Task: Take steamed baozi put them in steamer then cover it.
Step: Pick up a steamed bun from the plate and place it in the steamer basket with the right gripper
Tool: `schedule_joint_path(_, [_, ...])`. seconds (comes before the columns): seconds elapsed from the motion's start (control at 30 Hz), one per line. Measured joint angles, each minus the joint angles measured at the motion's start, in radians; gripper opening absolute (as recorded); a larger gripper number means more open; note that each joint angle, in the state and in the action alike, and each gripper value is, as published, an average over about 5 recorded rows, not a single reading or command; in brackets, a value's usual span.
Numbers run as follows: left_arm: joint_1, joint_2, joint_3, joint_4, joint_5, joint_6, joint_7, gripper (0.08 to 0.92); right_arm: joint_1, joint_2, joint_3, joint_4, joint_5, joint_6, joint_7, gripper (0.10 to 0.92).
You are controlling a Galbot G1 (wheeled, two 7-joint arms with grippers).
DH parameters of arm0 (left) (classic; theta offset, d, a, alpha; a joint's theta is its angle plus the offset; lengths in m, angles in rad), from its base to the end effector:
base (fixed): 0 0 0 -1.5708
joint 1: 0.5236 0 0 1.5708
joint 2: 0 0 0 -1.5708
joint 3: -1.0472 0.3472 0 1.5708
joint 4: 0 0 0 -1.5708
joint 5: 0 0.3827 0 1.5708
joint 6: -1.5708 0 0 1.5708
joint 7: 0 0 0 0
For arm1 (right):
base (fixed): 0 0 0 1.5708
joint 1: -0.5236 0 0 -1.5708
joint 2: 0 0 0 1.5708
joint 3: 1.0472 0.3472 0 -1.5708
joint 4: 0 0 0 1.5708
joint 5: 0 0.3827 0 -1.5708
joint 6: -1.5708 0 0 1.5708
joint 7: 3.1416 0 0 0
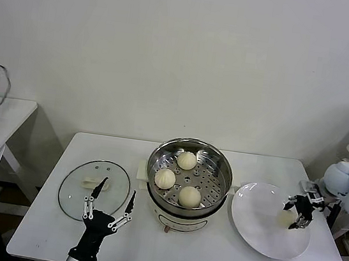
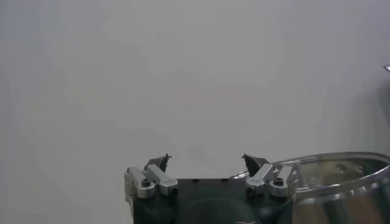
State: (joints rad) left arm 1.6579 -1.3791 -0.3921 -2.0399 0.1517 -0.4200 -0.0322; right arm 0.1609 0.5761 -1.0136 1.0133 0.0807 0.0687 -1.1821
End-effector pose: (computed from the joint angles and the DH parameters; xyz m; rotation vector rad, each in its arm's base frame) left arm 0.1743 -0.0108 -0.3411 0.3415 2.8273 0.2750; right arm 0.5383 -0.2841 -0.1926 1.3074 -1.3205 1.2250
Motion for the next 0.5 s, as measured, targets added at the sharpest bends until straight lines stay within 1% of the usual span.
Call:
schedule_joint_path(0.23, [-0.004, 0.009, 0.010, -0.002, -0.001, -0.001, -0.001, 0.823, 0.277, 0.027, -0.226, 0.099, 0.125, -0.038, -0.051, 0.679])
schedule_joint_path(0.5, [-0.002, 0.018, 0.008, -0.002, -0.005, -0.008, -0.004, 0.823, 0.589, 0.131, -0.477, 0.228, 0.330, -0.110, -0.042, 0.679])
